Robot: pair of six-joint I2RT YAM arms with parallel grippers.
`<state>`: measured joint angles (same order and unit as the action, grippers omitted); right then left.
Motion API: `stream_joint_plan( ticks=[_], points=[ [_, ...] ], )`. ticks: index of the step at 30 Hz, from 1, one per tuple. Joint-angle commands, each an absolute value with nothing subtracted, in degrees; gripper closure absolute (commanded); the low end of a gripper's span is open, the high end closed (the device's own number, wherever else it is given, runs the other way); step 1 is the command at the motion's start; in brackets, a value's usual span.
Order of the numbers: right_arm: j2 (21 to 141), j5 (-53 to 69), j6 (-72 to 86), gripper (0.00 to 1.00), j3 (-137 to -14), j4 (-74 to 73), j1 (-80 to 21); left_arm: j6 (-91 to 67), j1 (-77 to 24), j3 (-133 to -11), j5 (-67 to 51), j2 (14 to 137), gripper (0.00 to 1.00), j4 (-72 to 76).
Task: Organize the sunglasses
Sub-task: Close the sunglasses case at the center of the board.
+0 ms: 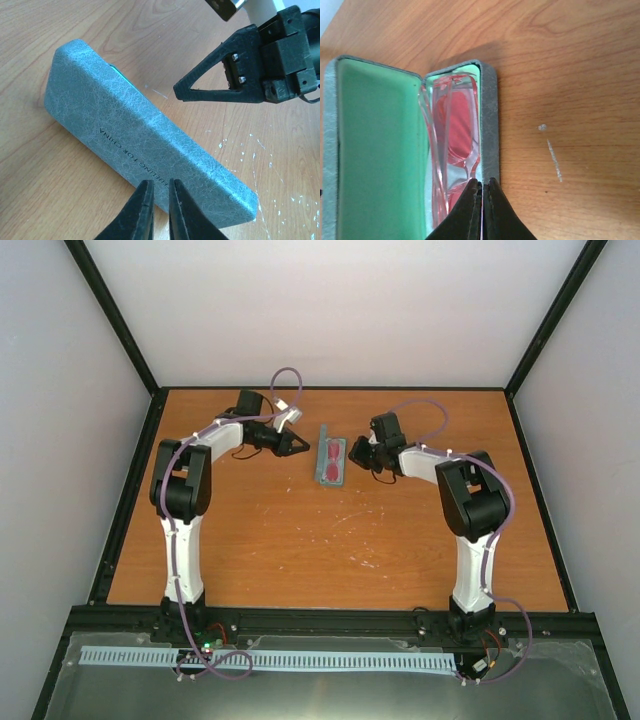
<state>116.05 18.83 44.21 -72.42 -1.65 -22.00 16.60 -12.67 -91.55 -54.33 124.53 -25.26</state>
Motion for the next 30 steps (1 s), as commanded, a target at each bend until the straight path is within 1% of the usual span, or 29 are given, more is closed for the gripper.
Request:
stream_joint_plan(
  ticks=[1,11,30],
  points=[
    [118.6,18.6,43.7,0.97,-72.0,-0.1,-22.2,15.9,-14.2,-94.1,-55.3,126.3,0.88,-24.6],
    [121.8,20.5,44.0,0.97,-71.0,2.2,-22.7,15.6,-18.5,-97.0,-54.0,129.9,0.89,-25.2],
    [122.6,23.8,44.0,0.97,-68.6,5.7,-25.0,16.2,-21.5,-100.3,-53.2,137.0,0.89,-27.6]
  ],
)
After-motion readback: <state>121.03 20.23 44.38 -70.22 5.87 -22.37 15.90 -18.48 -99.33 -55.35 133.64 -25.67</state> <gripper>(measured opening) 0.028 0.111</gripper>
